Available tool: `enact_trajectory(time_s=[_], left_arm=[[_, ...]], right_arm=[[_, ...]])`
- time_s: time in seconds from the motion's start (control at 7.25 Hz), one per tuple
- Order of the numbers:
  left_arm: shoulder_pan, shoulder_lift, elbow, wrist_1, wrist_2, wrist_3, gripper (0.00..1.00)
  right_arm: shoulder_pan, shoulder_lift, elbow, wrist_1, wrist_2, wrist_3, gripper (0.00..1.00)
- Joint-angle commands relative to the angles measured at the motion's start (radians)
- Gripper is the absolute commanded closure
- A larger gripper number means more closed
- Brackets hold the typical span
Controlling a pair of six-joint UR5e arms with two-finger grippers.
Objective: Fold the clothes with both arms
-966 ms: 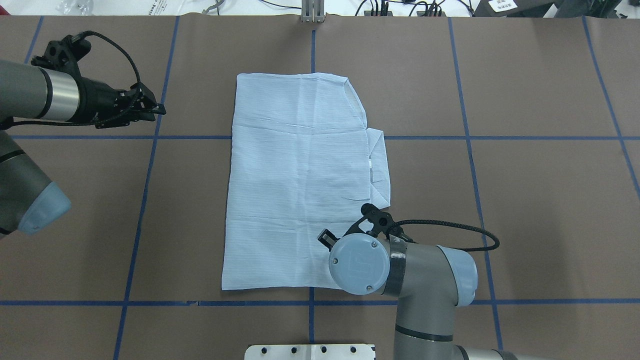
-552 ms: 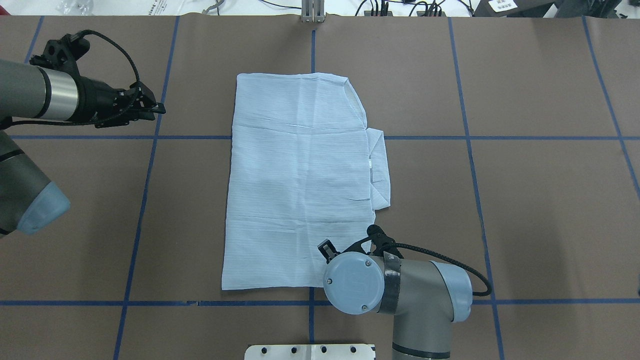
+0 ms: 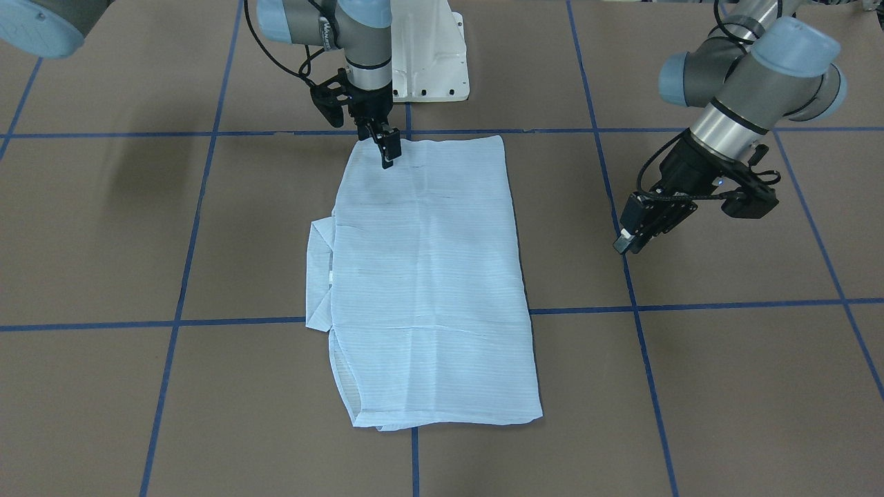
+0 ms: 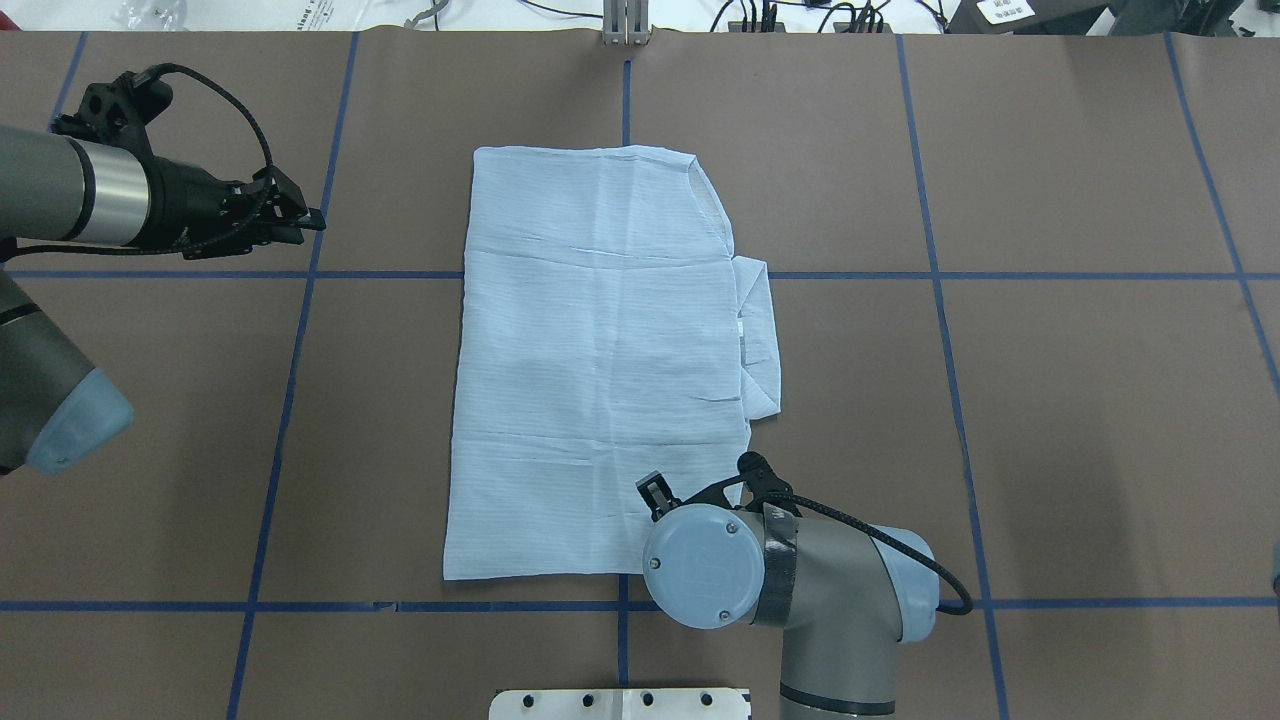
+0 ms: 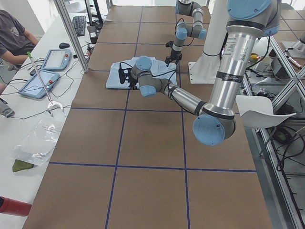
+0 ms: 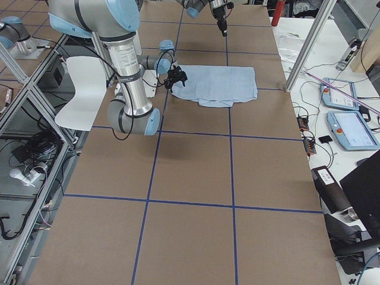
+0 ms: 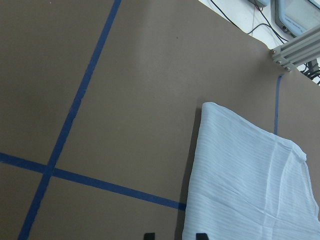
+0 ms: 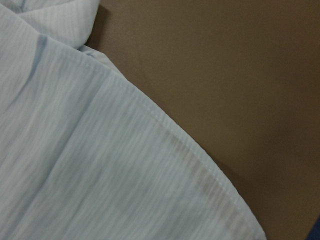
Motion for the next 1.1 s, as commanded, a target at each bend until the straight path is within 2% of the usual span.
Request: enact_trajectory(time_s=[0.0, 0.41, 0.55, 0.83, 0.97], left_arm=[[0.000, 0.000, -0.004, 0.000, 0.000, 0.000, 0.62], [0.000, 0.000, -0.004, 0.000, 0.000, 0.000, 0.62], [0.000, 0.000, -0.004, 0.000, 0.000, 0.000, 0.62], [0.000, 0.000, -0.006, 0.000, 0.000, -0.002, 0.62], [0.000, 0.013, -0.021, 0.000, 0.000, -0.002, 0.62]], right_arm=[[0.006, 0.001, -0.013, 0.032, -0.003, 0.014, 0.02], [-0.012, -0.005, -0.026, 0.030, -0.002, 0.012, 0.02], [-0.012, -0.004, -0.026, 0.030, 0.001, 0.012, 0.13], [-0.014, -0.006, -0.026, 0.030, 0.001, 0.014, 0.85], [-0.014, -0.007, -0.023, 0.030, 0.008, 0.003, 1.00]])
